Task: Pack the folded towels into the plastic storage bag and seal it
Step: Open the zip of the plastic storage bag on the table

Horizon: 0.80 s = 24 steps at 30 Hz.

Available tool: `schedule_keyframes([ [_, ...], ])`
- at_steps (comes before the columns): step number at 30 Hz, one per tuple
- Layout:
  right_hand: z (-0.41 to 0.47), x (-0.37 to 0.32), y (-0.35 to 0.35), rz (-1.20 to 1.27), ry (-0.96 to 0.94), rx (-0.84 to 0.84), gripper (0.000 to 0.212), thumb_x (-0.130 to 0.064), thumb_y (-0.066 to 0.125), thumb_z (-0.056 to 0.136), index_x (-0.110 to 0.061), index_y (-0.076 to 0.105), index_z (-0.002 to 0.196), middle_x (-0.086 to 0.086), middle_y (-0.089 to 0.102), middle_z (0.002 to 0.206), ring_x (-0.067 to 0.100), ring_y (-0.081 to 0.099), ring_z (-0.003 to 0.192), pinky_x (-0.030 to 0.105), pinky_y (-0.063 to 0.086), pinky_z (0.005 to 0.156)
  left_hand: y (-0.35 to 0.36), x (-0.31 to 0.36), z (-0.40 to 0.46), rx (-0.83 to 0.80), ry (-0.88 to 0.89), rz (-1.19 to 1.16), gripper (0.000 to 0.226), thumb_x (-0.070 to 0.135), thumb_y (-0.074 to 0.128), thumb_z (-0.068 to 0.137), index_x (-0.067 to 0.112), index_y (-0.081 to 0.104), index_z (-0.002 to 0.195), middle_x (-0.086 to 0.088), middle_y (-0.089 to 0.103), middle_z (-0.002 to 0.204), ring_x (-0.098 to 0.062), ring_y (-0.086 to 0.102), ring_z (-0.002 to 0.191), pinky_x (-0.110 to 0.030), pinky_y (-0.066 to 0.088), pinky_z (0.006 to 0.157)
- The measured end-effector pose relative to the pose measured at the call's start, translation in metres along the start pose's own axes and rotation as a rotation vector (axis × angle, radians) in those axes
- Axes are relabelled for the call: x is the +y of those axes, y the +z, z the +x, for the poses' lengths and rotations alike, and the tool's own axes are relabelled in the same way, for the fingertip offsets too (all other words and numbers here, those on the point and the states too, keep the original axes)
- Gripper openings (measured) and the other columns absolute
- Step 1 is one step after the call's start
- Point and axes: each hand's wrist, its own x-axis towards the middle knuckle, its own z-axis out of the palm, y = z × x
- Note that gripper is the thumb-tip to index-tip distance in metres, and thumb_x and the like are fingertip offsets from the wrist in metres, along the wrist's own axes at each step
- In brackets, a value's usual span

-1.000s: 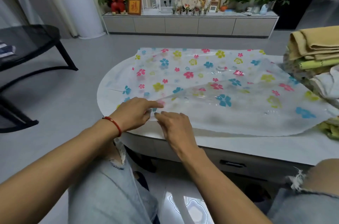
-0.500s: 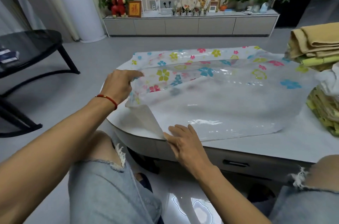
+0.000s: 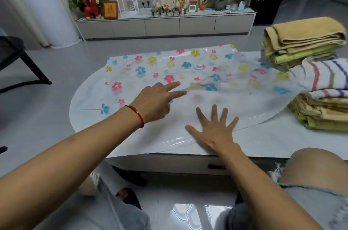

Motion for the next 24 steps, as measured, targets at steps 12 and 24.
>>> schedule_keyframes([
  [12, 0.036, -0.013, -0.012, -0.063, -0.314, -0.071, 0.09, -0.092, 0.022, 0.083, -0.052, -0.003, 0.159, 0.004, -0.018, 0.172, 0.043, -0.023, 0.154, 0.074, -0.017, 0.114, -0.02, -0.027, 0.009, -0.02, -0.077, -0.044, 0.065, 0.033, 0.066, 0.088, 0.038, 0.038, 0.147, 0.008, 0.021, 0.162, -0.027, 0.053, 0.117, -0.031, 0.052, 0.073],
  [24, -0.025, 0.099, -0.145, 0.276, 0.018, 0.53, 0.027, -0.032, 0.054, 0.092, -0.019, 0.077, 0.098, 0.003, 0.078, 0.1, 0.032, 0.069, 0.094, 0.039, 0.056, 0.078, -0.029, -0.015, 0.04, 0.014, -0.077, -0.131, 0.092, 0.039, 0.071, 0.082, 0.033, 0.016, 0.155, 0.018, 0.011, 0.163, -0.023, 0.056, 0.119, -0.037, 0.057, 0.076],
])
